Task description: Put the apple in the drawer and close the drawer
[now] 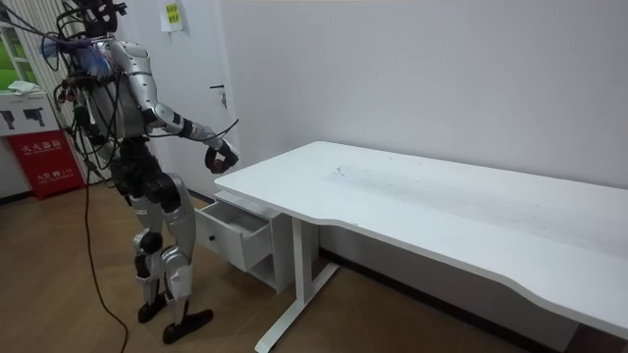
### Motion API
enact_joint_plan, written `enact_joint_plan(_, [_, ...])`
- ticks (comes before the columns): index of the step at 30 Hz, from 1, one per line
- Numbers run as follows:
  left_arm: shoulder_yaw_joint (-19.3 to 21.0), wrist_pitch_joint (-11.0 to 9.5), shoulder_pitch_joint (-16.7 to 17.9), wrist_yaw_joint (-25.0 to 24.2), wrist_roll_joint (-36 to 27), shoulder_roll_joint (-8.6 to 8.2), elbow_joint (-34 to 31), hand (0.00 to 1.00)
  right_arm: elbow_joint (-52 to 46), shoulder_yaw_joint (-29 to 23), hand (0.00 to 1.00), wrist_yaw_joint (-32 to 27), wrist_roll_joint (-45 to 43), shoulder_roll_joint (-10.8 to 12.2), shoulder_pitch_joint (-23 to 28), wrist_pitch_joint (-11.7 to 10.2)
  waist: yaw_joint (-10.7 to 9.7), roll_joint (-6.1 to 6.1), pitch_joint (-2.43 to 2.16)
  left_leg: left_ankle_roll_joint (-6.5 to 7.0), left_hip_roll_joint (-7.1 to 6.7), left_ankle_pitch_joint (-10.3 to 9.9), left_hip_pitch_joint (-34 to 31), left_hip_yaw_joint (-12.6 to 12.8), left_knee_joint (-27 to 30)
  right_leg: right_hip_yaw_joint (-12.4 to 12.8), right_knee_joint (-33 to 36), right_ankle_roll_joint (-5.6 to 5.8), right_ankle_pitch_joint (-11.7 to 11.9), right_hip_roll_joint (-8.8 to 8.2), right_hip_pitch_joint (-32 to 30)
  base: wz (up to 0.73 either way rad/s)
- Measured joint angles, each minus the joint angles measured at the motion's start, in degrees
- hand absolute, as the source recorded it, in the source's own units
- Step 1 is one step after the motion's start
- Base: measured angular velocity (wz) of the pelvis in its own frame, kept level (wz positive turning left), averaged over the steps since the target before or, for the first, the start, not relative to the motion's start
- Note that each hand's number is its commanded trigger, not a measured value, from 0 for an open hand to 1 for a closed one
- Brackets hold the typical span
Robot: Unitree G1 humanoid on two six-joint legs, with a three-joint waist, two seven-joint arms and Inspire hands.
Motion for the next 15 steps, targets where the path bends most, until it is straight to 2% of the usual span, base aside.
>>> enact_joint_plan(8, [-0.09, 1.30, 0.48, -0.09, 0.20, -0.14, -0.06, 0.00, 3.61, -0.13, 0.00, -1.02, 0.24, 0.60, 0.42, -0.12, -1.32, 0.40, 0.16, 0.01, 0.01, 0.00, -0.05, -1.05, 0.13, -0.10, -0.03, 0.00, 0.00, -0.12, 0.30, 0.06])
enact_joint_plan(15, [-0.03, 1.27, 0.64, -0.09, 1.10, -0.46, -0.01, 0.00, 4.96, -0.27, 0.00, -1.27, 0.20, 0.58, 1.25, -0.26, -1.32, 0.99, -0.16, 0.01, 0.01, 0.00, 0.10, -1.13, 0.05, -0.04, -0.05, 0.00, 0.00, -0.10, 0.70, 0.00])
